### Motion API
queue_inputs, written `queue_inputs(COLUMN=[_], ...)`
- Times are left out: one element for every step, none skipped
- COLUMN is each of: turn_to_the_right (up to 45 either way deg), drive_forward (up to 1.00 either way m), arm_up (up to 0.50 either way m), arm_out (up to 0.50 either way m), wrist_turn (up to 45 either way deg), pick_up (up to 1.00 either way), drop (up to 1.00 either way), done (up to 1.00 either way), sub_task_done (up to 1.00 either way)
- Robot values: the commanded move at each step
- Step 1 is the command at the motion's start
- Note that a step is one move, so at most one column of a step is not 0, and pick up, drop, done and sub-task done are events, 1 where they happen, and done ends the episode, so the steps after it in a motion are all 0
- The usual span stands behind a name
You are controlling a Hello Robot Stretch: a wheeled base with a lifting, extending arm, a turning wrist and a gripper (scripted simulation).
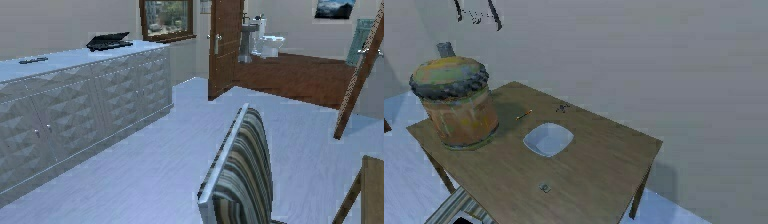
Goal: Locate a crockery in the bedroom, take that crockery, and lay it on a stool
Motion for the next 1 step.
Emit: queue_inputs(turn_to_the_right=[0.0], drive_forward=[0.0], arm_up=[0.5], arm_out=[0.0], wrist_turn=[0.0], pick_up=[0.0], drop=[0.0], done=[0.0], sub_task_done=[0.0])
